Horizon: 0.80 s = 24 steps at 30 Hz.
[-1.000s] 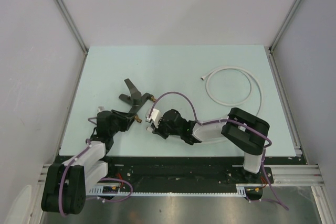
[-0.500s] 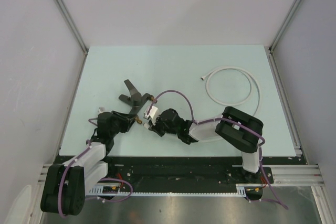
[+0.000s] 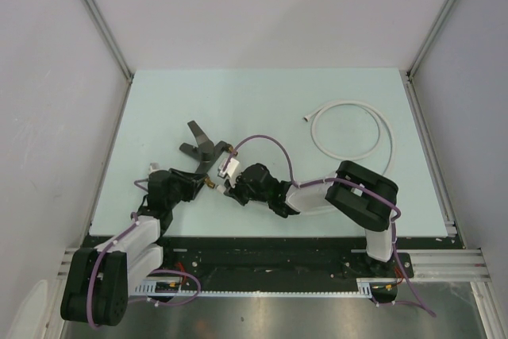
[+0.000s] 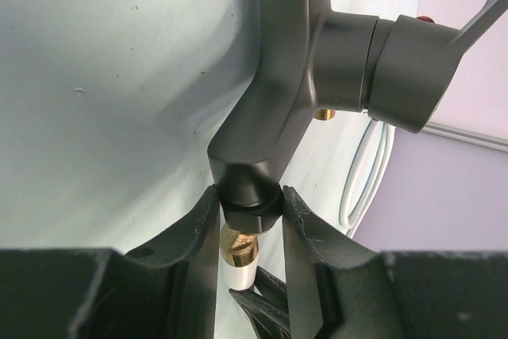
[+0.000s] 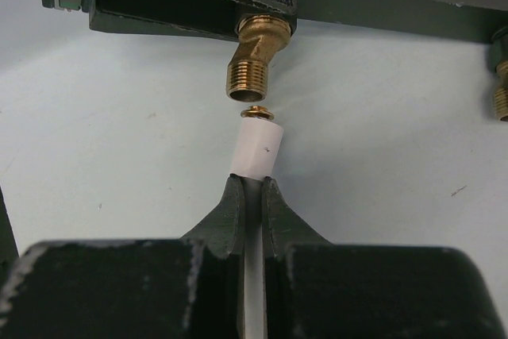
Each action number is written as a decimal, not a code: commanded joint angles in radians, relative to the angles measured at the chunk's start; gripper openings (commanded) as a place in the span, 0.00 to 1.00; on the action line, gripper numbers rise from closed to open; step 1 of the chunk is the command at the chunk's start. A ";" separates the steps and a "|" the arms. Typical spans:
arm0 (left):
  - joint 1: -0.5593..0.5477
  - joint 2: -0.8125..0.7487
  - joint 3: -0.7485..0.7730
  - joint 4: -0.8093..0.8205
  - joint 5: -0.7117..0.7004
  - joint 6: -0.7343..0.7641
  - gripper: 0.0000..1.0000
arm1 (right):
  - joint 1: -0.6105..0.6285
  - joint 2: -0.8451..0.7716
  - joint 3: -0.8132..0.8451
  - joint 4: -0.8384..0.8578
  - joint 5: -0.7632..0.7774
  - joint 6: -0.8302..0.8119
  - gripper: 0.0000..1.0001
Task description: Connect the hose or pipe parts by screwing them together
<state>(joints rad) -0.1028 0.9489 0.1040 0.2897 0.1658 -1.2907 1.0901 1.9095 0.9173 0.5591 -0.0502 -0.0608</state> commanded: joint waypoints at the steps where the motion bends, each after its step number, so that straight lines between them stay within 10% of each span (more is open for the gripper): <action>1: -0.012 -0.018 0.000 0.089 -0.005 0.013 0.00 | -0.001 -0.004 0.046 0.082 -0.014 0.006 0.00; 24: -0.037 0.011 0.003 0.103 -0.018 0.019 0.00 | 0.001 0.013 0.072 0.096 -0.047 0.032 0.00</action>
<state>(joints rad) -0.1215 0.9642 0.0990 0.3099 0.1425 -1.2861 1.0885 1.9194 0.9428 0.5575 -0.0769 -0.0448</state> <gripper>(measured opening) 0.354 0.048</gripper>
